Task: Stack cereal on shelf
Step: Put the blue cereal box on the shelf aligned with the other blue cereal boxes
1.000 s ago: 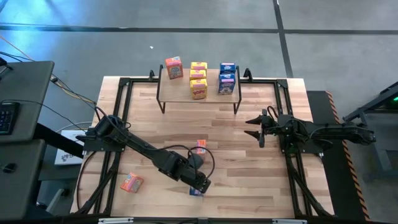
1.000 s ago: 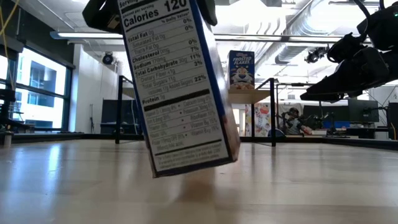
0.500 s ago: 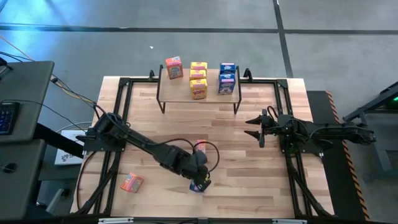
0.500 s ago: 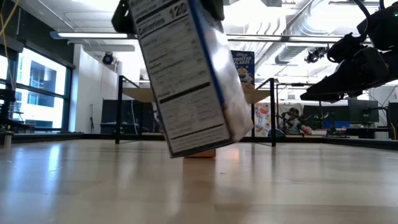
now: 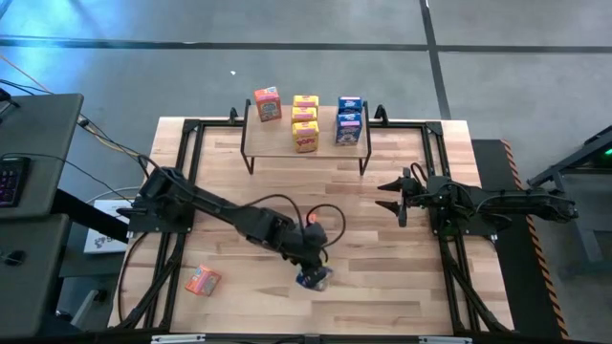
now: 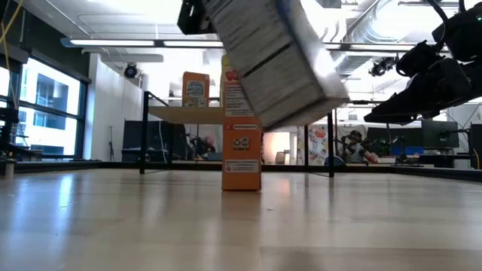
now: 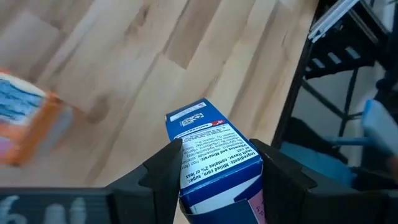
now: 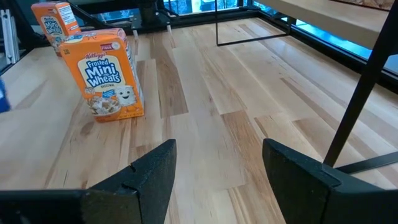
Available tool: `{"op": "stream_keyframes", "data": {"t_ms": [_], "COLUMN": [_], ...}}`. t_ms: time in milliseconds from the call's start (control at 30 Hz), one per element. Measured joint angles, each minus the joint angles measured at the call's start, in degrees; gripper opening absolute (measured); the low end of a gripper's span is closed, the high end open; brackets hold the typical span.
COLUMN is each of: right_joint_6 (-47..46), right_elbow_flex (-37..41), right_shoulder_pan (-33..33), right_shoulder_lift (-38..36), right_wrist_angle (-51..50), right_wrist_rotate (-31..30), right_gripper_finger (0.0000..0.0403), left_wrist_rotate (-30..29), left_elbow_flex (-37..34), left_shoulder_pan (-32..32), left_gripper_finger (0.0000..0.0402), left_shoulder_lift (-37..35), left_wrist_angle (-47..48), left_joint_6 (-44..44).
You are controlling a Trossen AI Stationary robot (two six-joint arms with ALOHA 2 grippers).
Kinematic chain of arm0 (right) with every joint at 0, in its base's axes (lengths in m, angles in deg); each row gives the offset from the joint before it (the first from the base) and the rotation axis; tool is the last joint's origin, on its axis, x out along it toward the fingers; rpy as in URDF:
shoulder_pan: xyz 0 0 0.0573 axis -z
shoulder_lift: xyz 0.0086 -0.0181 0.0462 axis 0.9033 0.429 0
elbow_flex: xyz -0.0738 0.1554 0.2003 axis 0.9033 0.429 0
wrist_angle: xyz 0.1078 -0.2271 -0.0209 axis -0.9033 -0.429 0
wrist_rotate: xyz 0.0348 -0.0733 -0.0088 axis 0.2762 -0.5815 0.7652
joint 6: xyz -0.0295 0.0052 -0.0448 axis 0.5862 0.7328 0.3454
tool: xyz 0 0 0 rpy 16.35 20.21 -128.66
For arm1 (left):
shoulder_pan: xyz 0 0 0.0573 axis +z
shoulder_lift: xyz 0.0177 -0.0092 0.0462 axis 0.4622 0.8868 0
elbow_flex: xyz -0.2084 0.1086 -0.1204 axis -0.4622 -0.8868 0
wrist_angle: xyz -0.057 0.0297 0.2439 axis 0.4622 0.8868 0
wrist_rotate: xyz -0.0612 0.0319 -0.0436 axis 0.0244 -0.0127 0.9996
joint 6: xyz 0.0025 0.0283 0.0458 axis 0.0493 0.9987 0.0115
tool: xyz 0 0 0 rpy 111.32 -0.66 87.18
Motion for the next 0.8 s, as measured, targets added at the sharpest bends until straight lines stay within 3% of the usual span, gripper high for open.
{"op": "stream_keyframes", "data": {"t_ms": [367, 800], "right_joint_6": [0.00, 0.00], "right_elbow_flex": [0.00, 0.00], "right_shoulder_pan": [-0.02, -0.01], "right_shoulder_lift": [0.07, 0.07], "right_wrist_angle": [-0.42, -0.44], "right_wrist_rotate": [-0.01, 0.00], "right_gripper_finger": [0.0232, 0.0232], "left_wrist_rotate": [0.18, 3.60], "left_elbow_flex": [-0.02, -0.02], "left_shoulder_pan": [3.43, 7.00], "left_gripper_finger": [0.0166, 0.0166], "left_shoulder_lift": [-1.14, -1.14], "left_wrist_angle": [-3.33, -6.73], "left_joint_6": [10.20, 16.29]}}
